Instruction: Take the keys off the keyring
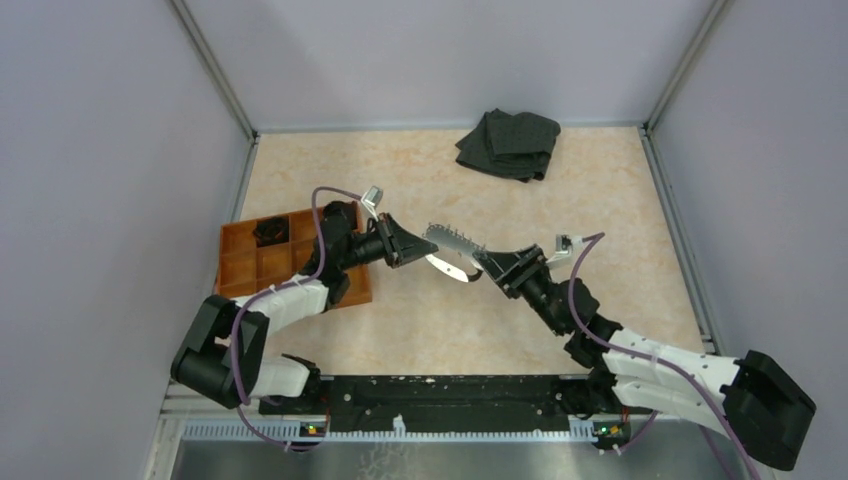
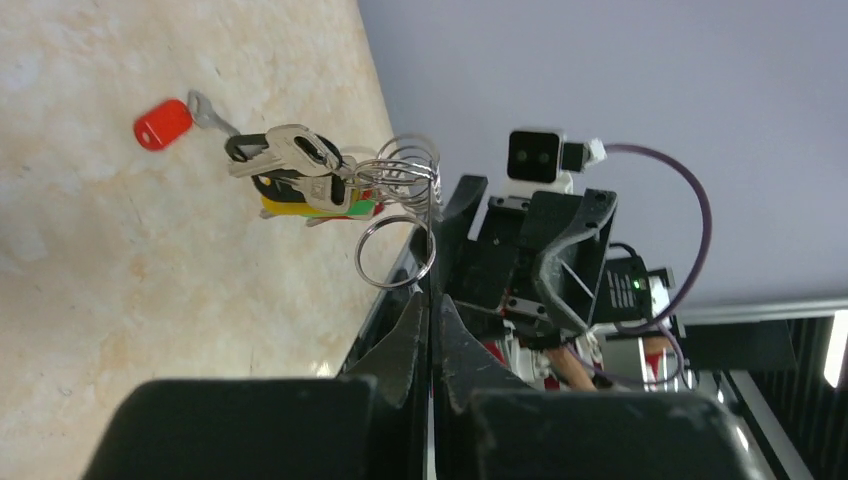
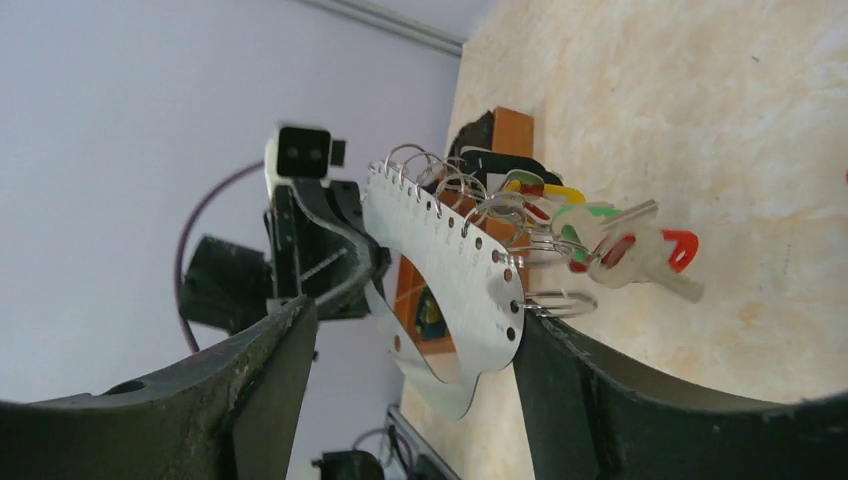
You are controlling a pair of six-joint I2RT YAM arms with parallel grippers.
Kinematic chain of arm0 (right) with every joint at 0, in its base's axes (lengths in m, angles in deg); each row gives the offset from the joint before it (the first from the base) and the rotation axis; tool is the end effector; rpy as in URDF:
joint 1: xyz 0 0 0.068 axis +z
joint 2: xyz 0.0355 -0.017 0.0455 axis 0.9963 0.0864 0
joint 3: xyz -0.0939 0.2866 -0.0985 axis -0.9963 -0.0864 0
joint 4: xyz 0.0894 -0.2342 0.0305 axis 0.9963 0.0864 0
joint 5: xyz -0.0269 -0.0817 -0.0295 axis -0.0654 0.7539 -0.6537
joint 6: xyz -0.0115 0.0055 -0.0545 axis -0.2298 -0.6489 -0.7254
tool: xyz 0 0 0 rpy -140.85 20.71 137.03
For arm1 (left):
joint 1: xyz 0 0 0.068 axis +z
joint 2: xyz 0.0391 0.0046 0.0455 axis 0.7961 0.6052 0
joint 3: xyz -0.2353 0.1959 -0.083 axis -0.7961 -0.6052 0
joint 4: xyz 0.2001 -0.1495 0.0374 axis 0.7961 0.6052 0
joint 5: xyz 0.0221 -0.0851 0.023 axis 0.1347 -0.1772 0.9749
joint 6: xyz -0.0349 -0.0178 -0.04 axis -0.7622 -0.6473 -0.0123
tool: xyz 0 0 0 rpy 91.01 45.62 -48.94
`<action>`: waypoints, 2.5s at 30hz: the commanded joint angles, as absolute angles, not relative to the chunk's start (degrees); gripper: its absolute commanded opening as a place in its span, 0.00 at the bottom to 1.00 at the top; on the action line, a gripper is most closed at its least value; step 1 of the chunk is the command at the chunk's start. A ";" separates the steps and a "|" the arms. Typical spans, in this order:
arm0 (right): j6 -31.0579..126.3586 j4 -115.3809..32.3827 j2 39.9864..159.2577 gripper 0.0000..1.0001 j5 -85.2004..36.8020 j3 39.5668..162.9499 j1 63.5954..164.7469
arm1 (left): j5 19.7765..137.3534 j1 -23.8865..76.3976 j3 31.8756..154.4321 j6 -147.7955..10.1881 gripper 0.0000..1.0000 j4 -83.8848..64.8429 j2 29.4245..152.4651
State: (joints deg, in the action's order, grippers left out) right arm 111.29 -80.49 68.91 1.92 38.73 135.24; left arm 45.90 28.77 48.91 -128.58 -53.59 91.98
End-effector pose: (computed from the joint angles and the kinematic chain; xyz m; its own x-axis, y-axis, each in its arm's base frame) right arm 0.1097 0.1127 0.2594 -0.4912 0.8067 -0.3286 -0.1879 0.2702 0.9443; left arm 0.2194 -0.1252 0.2736 -0.8696 -0.3967 -0.2940 0.2539 0.1512 -0.9553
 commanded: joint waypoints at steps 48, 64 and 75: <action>93.83 -92.98 87.70 0.31 -68.11 44.95 121.32 | 16.31 28.32 67.05 -96.54 0.00 -6.26 95.27; 101.19 -91.61 87.53 0.00 -61.33 46.02 121.26 | 20.00 28.32 65.51 -101.36 0.08 -11.86 92.93; 114.01 -102.40 88.46 0.00 -49.96 42.50 121.27 | 22.07 28.35 61.04 -112.43 0.28 -22.12 91.90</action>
